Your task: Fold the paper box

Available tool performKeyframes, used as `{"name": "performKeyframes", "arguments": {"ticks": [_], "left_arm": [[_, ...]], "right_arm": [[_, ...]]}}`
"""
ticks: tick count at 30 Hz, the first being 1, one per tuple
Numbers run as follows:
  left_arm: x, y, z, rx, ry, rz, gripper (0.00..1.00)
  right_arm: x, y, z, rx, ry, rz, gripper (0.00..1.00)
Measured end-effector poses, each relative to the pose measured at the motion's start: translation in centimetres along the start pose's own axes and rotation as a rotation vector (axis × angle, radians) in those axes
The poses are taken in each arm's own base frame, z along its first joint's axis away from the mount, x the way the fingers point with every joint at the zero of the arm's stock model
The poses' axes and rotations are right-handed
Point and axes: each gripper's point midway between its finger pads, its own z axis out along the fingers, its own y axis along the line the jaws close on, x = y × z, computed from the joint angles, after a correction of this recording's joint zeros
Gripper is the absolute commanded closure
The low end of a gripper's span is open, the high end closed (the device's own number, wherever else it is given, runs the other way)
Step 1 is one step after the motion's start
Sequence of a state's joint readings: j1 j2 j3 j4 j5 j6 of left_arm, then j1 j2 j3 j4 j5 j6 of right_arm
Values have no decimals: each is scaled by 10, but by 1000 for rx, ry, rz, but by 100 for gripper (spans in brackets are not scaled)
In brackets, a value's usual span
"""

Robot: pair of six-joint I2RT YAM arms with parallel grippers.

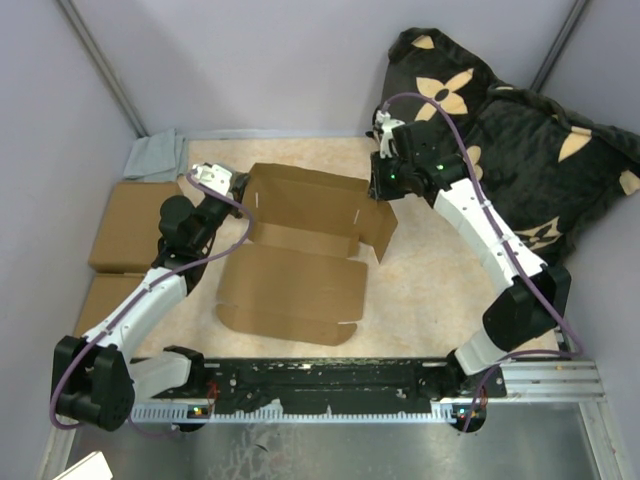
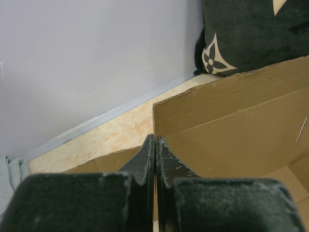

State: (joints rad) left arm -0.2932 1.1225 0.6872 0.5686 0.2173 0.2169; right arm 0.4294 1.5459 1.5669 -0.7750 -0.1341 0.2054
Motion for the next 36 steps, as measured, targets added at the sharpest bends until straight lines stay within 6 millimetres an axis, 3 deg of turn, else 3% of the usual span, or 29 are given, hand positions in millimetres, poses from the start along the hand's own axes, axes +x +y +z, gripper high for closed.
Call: {"name": "performKeyframes", "arguments": {"ticks": [5, 10, 11, 15, 19, 24, 29, 36], "left_arm": [[0, -1, 0, 0, 0, -1, 96], [2, 1, -1, -23, 14, -21, 61], [2, 1, -2, -25, 18, -30, 59], [-3, 0, -9, -41, 33, -77, 57], [-23, 3, -20, -61, 12, -126, 57], [-41, 7, -24, -81, 29, -182, 59], [-21, 5, -22, -87, 128, -227, 60], [0, -6, -24, -62, 195, -282, 62]], "right_arm": [[1, 3, 1, 8, 0, -17, 94], [3, 10, 3, 56, -11, -53, 98], [3, 11, 4, 67, -15, -62, 99], [7, 11, 18, 117, -47, -87, 99], [11, 0, 34, 167, -127, -80, 100], [32, -14, 31, 194, -227, -82, 100], [30, -16, 22, 177, -364, -116, 100], [3, -11, 10, 159, -515, -143, 100]]}}
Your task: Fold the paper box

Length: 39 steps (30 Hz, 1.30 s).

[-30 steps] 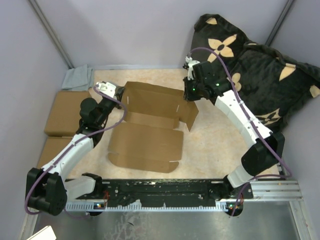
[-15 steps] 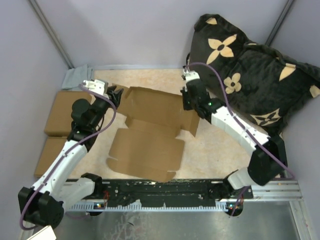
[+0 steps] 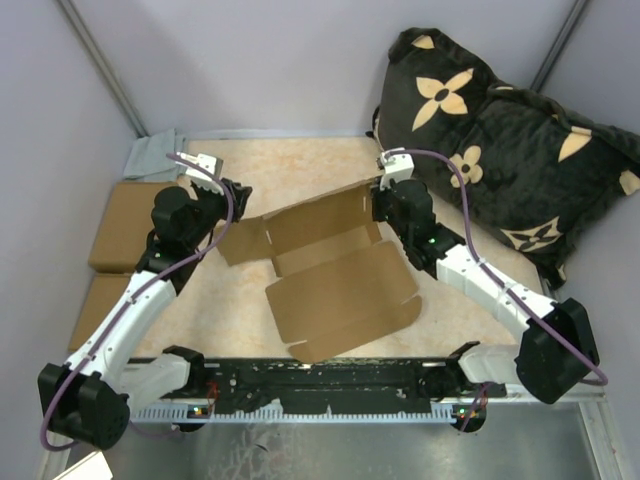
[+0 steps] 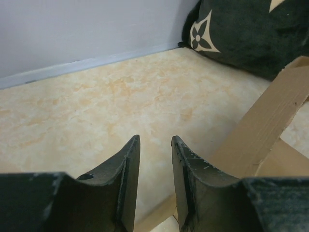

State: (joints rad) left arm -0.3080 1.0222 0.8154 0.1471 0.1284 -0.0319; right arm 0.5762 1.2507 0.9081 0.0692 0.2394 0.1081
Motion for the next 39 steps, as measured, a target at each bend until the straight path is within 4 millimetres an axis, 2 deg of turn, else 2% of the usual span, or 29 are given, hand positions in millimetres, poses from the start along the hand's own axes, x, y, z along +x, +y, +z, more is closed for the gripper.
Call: {"name": "performKeyframes", "arguments": {"ticks": [6, 13, 16, 18, 21, 24, 30, 35, 39], "left_arm": [[6, -10, -6, 41, 32, -53, 65], [-1, -18, -32, 56, 1, -107, 68], [-8, -20, -37, 60, -20, -117, 72], [-10, -23, -38, 69, -10, -127, 77], [-9, -29, -36, 99, 21, -150, 78], [0, -34, -34, 125, 63, -177, 77], [28, -50, -34, 164, 183, -255, 73], [44, -67, -37, 187, 263, -278, 71], [53, -73, -35, 178, 306, -278, 71]], "right_arm": [[-8, 0, 1, 4, -30, 14, 100], [-11, 0, 2, 24, -56, 95, 100], [-5, -2, 3, 50, -55, 147, 100], [1, -5, 4, 74, -50, 185, 100], [7, -8, 6, 98, -48, 233, 99], [12, -9, 8, 115, -46, 270, 99], [16, -12, 12, 144, -43, 314, 99], [25, -14, 16, 166, -19, 321, 99], [24, -14, 18, 173, -18, 323, 98]]}}
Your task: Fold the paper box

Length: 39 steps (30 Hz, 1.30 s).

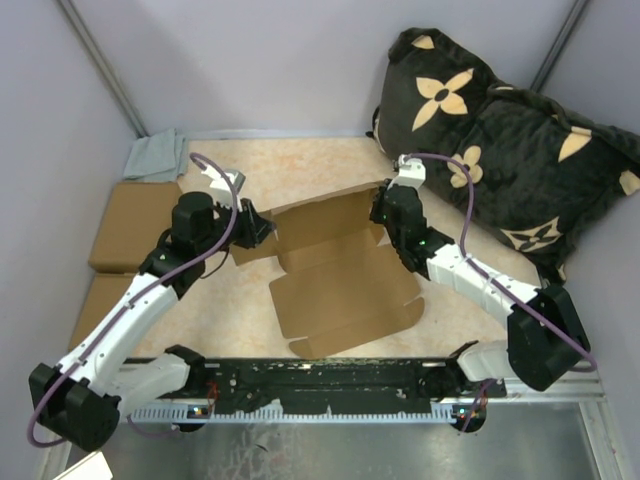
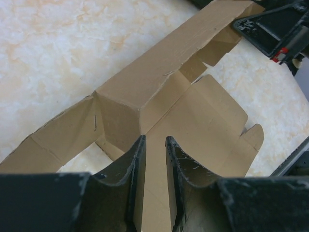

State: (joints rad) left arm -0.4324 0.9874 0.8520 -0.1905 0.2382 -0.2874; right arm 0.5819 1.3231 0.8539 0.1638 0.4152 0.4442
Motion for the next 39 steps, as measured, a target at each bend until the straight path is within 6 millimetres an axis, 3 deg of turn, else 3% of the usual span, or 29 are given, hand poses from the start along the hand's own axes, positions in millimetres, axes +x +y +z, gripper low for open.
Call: {"name": "performKeyframes", "arguments": {"ticks": [7, 24, 30, 33, 39], "left_arm": [[7, 14, 16, -101, 62, 2, 72], [26, 28, 29, -242, 108, 41, 71], [26, 33, 32, -284, 98, 41, 88], [25, 35, 35, -298, 84, 37, 95], [28, 40, 38, -328, 50, 30, 100]], "right_arm": [[0, 0, 0, 3, 1, 2, 97], [1, 0, 0, -1, 3, 1, 96], [1, 2, 0, -10, 7, 2, 94], [2, 3, -1, -15, 10, 4, 89], [7, 2, -2, -14, 31, 2, 59]]}}
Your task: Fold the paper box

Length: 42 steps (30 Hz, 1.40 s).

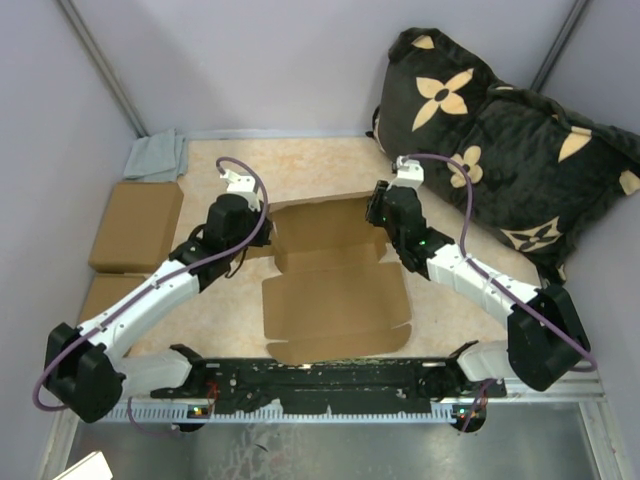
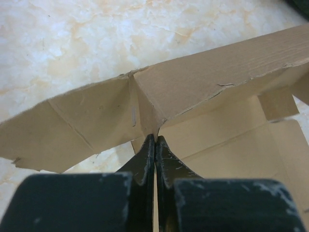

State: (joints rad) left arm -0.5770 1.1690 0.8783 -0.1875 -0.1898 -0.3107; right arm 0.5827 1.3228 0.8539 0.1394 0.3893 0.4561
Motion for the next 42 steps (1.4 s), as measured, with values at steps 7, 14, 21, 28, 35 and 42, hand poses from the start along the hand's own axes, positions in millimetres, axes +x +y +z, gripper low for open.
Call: {"name": "performKeyframes", "arguments": {"ticks": [7, 14, 21, 28, 35, 42], "left_arm": [[13, 5, 0, -36, -46, 24, 100], [18, 10, -2, -79, -97, 25, 100], [18, 18, -14, -100, -173, -8, 100], [11, 19, -30, -83, -264, -33, 100], [4, 20, -32, -95, -295, -29, 100], [4, 23, -33, -113, -301, -29, 100]], "right_arm": [[16, -8, -9, 13, 78, -42, 43], [7, -9, -42, -36, 114, -96, 37], [-25, -15, -88, -77, 51, -133, 36], [-59, -71, -87, 60, -49, -89, 44], [-10, -114, -21, 113, 141, -101, 48], [76, -108, -16, -41, 332, -110, 47]]}}
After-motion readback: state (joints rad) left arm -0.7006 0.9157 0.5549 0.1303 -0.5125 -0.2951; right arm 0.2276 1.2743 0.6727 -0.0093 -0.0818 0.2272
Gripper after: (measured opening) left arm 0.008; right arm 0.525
